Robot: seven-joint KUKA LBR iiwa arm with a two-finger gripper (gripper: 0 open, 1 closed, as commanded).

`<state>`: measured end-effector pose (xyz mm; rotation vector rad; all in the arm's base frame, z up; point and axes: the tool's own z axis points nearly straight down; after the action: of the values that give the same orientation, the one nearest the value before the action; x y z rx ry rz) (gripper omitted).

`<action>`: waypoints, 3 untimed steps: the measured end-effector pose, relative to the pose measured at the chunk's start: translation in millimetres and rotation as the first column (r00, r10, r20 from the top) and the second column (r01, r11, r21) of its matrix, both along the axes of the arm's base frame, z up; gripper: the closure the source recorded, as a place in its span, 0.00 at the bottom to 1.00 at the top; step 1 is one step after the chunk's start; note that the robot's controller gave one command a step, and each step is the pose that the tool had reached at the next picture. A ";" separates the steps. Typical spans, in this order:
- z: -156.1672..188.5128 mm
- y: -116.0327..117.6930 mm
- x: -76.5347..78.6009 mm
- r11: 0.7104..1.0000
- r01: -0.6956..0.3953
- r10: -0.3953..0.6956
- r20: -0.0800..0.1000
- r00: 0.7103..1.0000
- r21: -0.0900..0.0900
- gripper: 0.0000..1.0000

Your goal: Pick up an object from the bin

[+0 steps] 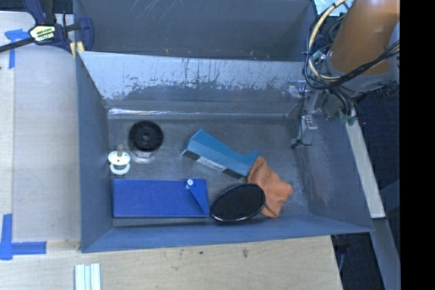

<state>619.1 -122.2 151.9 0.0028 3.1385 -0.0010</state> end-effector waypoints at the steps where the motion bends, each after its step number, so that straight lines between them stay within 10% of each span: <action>1: -53.8 38.4 -36.1 1.000 -0.027 0.027 0.005 1.000 -0.002 0.00; 3: -75.9 88.4 -30.3 0.995 -0.099 0.099 -0.001 0.995 -0.003 0.00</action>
Offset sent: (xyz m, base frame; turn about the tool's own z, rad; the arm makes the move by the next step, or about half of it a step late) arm -0.0358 0.0726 -0.0481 0.0248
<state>588.8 -33.8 76.1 -0.1535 3.1354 -0.0059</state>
